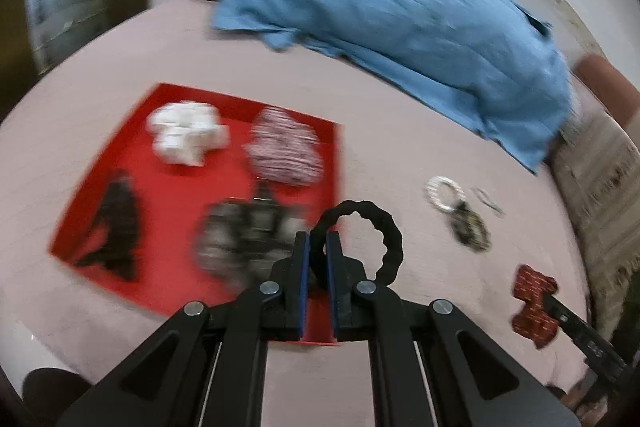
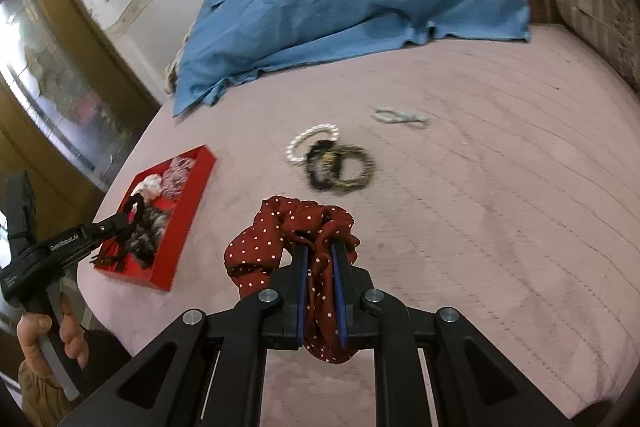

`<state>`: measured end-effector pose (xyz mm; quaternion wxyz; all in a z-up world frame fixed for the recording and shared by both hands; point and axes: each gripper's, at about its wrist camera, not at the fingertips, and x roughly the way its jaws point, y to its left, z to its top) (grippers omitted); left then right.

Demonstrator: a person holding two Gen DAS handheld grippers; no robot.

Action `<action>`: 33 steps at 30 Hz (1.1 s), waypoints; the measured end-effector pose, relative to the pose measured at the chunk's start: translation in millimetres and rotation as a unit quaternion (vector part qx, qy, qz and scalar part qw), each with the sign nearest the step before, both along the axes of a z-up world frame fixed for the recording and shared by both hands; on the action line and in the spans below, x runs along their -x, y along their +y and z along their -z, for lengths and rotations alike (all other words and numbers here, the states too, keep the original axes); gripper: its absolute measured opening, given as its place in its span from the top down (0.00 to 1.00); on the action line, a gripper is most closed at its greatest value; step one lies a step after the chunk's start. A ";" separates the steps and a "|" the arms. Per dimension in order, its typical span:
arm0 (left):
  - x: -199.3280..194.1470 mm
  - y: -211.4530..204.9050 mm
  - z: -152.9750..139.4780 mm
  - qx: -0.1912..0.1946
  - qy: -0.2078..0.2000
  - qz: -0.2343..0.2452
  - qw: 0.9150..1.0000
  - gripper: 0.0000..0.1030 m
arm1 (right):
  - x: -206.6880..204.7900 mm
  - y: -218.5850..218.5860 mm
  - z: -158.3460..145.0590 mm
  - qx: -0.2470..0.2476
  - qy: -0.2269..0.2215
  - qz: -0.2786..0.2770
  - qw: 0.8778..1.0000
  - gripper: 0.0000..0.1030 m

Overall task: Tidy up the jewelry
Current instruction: 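Carry the black hair tie and red scrunchie over the red tray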

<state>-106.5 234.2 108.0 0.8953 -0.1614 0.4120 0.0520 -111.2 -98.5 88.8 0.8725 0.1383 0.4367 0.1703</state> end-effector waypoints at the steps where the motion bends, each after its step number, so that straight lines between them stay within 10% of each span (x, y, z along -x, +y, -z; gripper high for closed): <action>1: 3.2 10.1 0.7 -0.004 -0.002 -0.012 1.000 0.93 | 0.0 5.0 -1.1 0.002 0.000 -0.005 1.000 0.88; 33: -15.3 131.9 51.5 0.026 -0.003 -0.073 0.997 0.92 | -26.2 298.0 7.0 0.067 0.019 -0.253 0.965 0.87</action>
